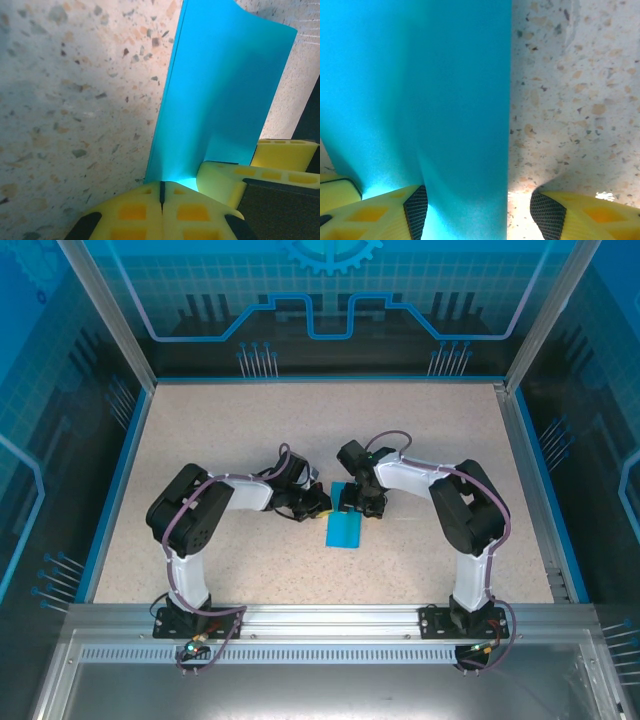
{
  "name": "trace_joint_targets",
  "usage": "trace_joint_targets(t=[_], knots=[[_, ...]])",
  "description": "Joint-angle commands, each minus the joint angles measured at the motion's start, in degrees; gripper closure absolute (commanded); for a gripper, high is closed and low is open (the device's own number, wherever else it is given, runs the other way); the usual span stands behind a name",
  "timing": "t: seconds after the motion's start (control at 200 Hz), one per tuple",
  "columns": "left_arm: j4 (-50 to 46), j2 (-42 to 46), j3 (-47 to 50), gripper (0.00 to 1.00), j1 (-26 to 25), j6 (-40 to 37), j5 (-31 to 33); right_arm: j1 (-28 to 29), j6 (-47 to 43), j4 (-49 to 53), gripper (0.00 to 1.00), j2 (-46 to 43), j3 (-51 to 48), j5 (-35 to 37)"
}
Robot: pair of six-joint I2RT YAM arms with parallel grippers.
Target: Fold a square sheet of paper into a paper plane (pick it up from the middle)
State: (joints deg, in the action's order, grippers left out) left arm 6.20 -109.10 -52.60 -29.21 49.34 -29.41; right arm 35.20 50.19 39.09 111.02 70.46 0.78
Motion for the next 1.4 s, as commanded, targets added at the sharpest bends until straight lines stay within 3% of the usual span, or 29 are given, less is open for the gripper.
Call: trace_joint_targets(t=[0.0,0.335,0.445,0.695,0.815,1.396], knots=[[-4.95,-2.32,-1.01,0.96,-0.35,-1.72,2.31,-0.08,0.21,-6.71,0.35,5.29,-5.09,-3.95],[-7.89,-3.22,-1.80,0.96,-0.40,-3.39,3.83,-3.28,-5.20,-15.35,0.29,-16.76,-10.81,-6.36],[-8.61,-3.75,-2.16,0.97,-0.35,-3.64,4.25,-2.96,-7.66,-18.69,0.36,-19.65,-12.33,-9.77],[-9.85,-4.74,-2.42,0.98,-0.36,-2.76,4.62,-1.75,-5.99,-22.20,0.70,-14.37,-11.43,-14.02],[-11.08,-4.83,-2.42,0.98,-0.36,-2.75,5.22,-1.73,-5.48,-22.36,0.77,-10.75,-10.42,-15.04],[-13.86,-5.25,-2.35,0.99,-0.33,-3.27,8.38,-5.74,-7.56,-27.50,0.81,-8.83,-18.53,-16.57]])
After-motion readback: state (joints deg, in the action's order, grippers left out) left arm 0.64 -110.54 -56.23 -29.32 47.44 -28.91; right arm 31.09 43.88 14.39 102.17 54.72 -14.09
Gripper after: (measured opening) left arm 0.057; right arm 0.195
